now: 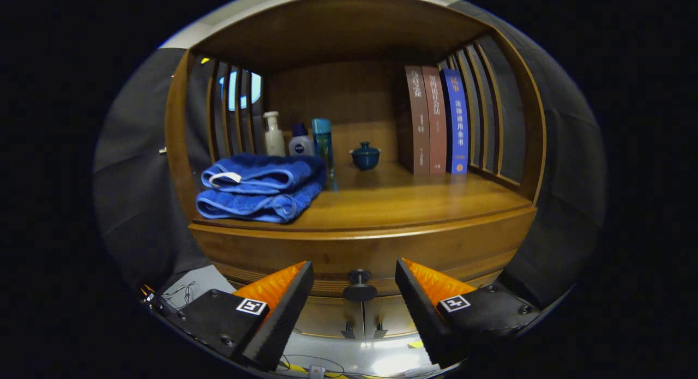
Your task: Pull open the drawer, take out the items inside it, and place them on the countertop above the cabinet.
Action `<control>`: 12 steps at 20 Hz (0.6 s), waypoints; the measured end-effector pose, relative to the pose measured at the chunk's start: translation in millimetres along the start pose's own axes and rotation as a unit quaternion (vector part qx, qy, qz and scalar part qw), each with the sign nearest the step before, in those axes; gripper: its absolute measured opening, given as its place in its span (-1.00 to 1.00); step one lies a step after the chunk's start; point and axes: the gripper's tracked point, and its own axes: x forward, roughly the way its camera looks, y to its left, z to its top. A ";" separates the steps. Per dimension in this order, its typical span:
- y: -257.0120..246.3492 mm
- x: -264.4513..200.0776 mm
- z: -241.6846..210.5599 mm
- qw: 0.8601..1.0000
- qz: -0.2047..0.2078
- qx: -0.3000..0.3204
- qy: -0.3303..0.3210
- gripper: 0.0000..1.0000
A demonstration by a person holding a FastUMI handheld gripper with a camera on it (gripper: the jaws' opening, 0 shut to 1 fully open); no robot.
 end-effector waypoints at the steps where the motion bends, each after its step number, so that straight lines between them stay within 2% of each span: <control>1: -2.6 5.6 -7.8 1.000 -0.003 0.002 0.010 0.97; 3: -6.6 19.3 -21.0 1.000 -0.008 0.003 0.026 0.90; 5: -6.6 30.3 -32.3 0.999 -0.008 0.001 0.041 0.70; 7: -4.8 36.5 -43.6 0.998 -0.005 0.000 0.060 0.37; 11: -5.5 34.1 -40.7 0.999 -0.009 -0.002 0.052 -0.27; 12: -5.5 36.2 -40.9 0.999 -0.011 -0.003 0.052 -0.27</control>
